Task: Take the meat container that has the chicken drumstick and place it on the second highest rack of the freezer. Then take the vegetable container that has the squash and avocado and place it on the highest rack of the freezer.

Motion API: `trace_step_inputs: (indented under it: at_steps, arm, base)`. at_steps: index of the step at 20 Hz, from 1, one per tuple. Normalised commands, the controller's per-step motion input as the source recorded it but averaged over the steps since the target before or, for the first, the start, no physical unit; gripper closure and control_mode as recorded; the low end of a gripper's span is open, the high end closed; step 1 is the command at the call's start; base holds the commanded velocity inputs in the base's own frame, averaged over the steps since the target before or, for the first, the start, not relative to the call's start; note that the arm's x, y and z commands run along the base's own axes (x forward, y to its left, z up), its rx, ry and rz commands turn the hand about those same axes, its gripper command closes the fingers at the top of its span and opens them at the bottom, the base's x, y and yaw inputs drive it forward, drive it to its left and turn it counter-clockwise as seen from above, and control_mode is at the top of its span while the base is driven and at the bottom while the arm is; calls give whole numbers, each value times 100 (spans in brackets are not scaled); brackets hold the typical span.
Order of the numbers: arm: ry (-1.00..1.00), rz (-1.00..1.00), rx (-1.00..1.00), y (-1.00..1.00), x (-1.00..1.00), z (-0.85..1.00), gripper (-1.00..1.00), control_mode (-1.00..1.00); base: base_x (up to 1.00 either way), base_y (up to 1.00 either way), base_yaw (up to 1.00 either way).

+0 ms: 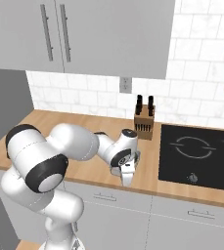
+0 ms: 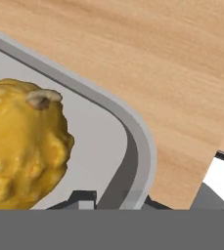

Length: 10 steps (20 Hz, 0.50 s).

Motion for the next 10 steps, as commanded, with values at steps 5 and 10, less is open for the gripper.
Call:
trace_step_inputs:
  at_steps: [5, 10]
  arm:
    - [0, -1, 0, -10, -15, 36, 100, -100]
    - [-4, 0, 0, 8, -19, 89, 100, -100]
  base:
    - [0, 0, 0]
    - [0, 0, 0]
